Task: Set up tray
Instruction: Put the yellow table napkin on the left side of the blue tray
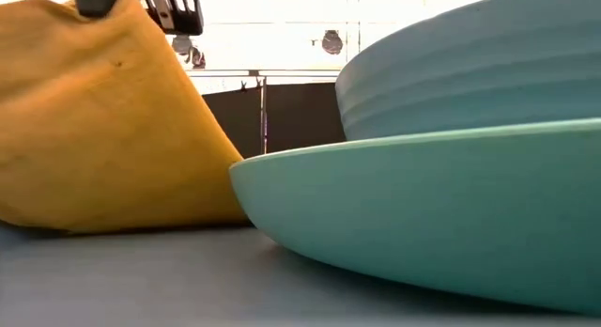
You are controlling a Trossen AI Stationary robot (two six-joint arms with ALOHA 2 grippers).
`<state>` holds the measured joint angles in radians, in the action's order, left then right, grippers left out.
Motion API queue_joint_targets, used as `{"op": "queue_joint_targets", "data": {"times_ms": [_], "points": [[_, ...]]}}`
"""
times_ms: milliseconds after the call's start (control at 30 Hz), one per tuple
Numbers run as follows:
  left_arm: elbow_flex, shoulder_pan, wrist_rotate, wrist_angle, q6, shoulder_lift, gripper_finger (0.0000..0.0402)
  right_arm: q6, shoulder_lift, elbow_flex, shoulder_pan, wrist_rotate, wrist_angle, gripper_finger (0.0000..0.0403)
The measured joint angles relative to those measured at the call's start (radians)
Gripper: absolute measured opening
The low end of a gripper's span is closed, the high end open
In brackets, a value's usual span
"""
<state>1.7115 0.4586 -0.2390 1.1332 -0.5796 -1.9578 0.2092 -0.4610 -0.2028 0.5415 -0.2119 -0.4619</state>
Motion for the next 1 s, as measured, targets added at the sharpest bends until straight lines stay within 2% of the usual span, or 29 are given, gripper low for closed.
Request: {"op": "queue_joint_targets", "data": {"times_ms": [200, 400, 500, 700, 867, 1000], "points": [[0.0, -0.003, -0.103, -0.083, 0.054, -0.046, 0.0011, 0.009, 0.0, 0.0, 0.0, -0.001, 0.0, 0.016], [0.0, 0.002, -0.254, -0.162, 0.048, -0.116, 0.0019, 0.014, 0.0, 0.0, 0.0, -0.001, 0.001, 0.016], [0.0, 0.005, -0.235, -0.193, 0.049, -0.125, 0.0054, 0.014, 0.0, 0.0, 0.0, -0.002, 0.002, 0.016], [0.0, 0.015, -0.132, -0.259, 0.094, -0.125, 0.0116, 0.019, 0.0, 0.0, 0.0, -0.002, 0.002, 0.016], [0.0, 0.009, -0.122, -0.263, 0.127, -0.125, 0.0139, 0.042, 0.0, 0.0, 0.0, -0.006, 0.003, 0.016], [0.0, -0.001, -0.109, -0.237, 0.163, -0.125, 0.014, 0.049, -0.003, 0.0, 0.0, -0.129, -0.001, 0.016]]}}
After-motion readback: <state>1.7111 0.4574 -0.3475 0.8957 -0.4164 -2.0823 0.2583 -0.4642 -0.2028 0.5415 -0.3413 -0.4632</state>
